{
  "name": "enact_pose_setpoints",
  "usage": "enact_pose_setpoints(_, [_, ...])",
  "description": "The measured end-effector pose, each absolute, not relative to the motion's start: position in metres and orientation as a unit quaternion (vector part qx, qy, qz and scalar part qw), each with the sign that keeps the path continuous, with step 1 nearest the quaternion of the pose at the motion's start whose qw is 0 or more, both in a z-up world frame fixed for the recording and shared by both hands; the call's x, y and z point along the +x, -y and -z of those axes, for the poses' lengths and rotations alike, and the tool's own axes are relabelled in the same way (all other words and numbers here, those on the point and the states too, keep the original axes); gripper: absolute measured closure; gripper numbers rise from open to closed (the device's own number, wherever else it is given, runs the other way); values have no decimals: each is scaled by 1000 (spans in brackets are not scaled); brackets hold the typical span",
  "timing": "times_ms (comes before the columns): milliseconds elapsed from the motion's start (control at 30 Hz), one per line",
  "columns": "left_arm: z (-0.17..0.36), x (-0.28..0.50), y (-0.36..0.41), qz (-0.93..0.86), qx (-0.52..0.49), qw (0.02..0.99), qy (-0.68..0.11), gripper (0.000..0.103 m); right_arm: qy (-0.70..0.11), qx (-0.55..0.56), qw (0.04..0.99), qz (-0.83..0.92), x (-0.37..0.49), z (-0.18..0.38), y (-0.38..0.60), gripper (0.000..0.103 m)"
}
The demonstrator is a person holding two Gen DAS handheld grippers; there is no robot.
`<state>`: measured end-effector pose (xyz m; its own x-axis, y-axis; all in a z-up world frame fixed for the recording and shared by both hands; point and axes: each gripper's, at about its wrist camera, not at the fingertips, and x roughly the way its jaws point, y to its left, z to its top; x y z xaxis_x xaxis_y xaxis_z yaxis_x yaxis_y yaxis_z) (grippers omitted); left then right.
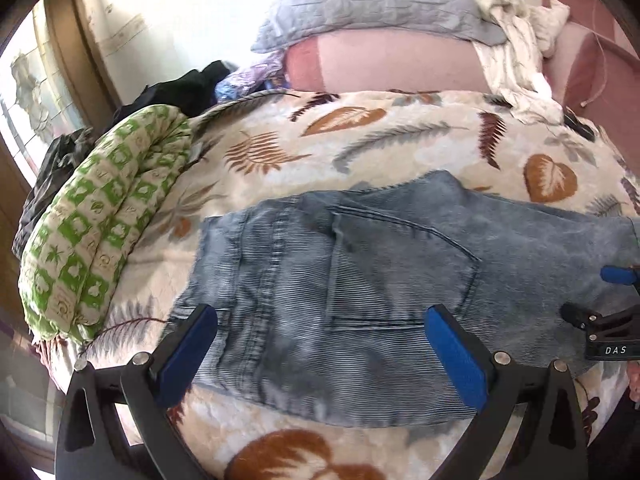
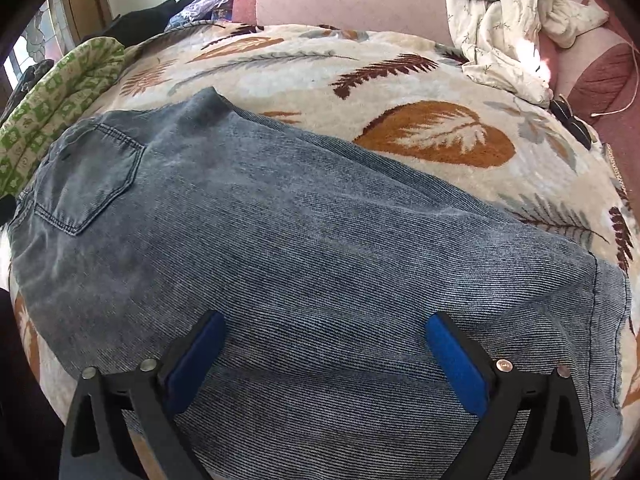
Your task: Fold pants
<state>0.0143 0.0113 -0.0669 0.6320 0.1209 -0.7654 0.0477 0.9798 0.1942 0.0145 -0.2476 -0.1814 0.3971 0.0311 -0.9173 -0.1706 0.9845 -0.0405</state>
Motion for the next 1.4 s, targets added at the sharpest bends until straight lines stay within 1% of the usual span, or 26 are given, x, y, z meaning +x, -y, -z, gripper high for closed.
enact_pose_setpoints(300, [103, 21, 13, 4, 96, 873, -478, 0, -560, -63, 822, -78, 6, 182, 259, 1])
enact_pose_setpoints(467, [131, 26, 8, 12, 88, 857, -507, 0, -561, -69, 822, -77, 6, 183, 258, 0])
enact_pose_setpoints(733, [135, 23, -2, 43, 72, 863, -498, 0, -560, -71, 822, -79, 6, 184, 258, 0])
enact_pose_setpoints(1133, [137, 17, -9, 63, 74, 865, -493, 0, -562, -66, 823, -51, -13, 184, 257, 0])
enact_pose_setpoints(1400, [116, 12, -26, 50, 61, 877, -474, 0, -564, -63, 822, -46, -11, 177, 256, 0])
